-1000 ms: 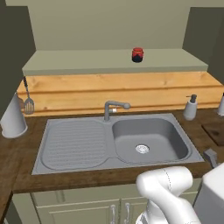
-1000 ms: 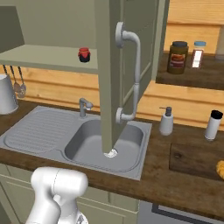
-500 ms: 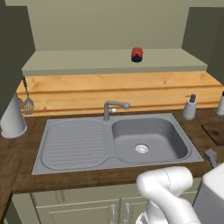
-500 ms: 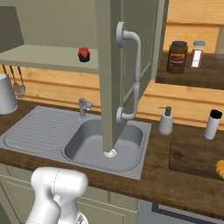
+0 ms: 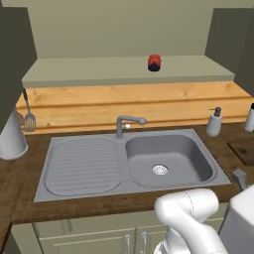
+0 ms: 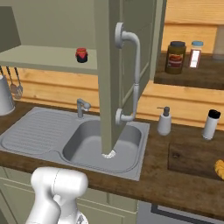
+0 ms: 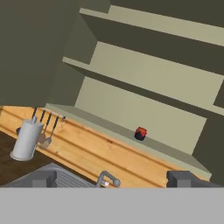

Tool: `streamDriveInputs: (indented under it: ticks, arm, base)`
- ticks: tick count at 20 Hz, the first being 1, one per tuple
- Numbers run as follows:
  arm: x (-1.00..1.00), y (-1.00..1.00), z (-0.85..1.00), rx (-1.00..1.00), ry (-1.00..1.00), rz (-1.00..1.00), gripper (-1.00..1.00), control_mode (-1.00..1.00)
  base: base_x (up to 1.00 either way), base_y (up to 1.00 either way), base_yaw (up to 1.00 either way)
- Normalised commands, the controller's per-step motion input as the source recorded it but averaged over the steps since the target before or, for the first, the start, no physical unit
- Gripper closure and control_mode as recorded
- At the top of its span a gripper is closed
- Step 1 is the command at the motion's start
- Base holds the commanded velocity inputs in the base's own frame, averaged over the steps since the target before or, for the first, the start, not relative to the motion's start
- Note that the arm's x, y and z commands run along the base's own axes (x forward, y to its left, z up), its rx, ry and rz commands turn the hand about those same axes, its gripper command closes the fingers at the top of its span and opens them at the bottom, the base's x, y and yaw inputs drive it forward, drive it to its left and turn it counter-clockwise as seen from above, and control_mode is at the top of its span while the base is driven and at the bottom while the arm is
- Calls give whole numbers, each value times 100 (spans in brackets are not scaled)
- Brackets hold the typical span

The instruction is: From the different types of pastries on the counter, select a croissant and place it on the cutting board. Then retrieve a jar of jam from the cabinet and place it alongside the croissant on the cutting board.

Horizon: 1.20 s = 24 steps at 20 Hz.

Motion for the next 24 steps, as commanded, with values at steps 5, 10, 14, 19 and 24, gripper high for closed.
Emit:
streamDriveInputs:
  ticks: [5,10,14,19,24]
  arm:
    - [0,0,0,0,0,0,-100,100]
    - [0,0,0,0,0,0,-100,100]
    - [0,0,0,0,0,0,-100,100]
    - [0,0,0,0,0,0,-100,100]
    - [0,0,0,0,0,0,-100,-100]
  base:
    - [62,-25,3]
    - [39,-14,1]
    - [0,0,0]
    - [0,0,0]
    - [0,0,0]
